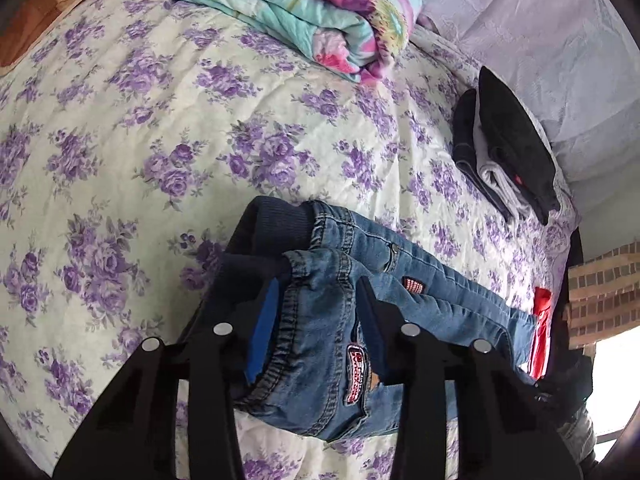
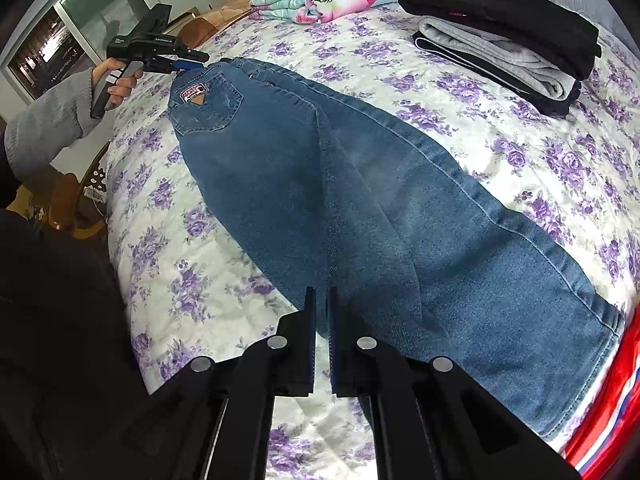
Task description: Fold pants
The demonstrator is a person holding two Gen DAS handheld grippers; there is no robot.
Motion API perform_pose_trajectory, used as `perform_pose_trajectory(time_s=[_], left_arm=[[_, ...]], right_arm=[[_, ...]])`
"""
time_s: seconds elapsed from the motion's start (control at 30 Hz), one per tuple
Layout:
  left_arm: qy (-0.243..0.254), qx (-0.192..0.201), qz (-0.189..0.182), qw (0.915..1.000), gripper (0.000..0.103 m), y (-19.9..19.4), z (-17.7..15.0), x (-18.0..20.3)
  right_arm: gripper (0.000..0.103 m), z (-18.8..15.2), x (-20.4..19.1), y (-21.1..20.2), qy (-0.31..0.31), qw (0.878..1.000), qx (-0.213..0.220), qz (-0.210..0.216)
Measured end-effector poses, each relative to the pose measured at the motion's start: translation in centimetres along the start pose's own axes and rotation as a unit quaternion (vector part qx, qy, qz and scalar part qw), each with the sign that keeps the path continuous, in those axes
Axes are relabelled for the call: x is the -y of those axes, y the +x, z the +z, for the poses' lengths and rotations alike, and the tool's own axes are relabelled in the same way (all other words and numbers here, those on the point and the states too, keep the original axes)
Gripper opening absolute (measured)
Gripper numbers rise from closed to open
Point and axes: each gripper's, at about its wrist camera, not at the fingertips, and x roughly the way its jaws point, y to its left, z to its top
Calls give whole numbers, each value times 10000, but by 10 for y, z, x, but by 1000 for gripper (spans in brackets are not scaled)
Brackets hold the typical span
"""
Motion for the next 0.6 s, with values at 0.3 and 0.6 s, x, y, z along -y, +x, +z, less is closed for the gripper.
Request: perform_pose_trajectory(time_s=[0.3,0.6], left_arm=[[219,-365,406,9983,69,19,23,-1],[1190,157,104,9927,5,-27,0,19]], right_arm=[[2,-18,-15,1,141,9998,47,-160],[76,13,0,-35,-76,9952,764,-605]])
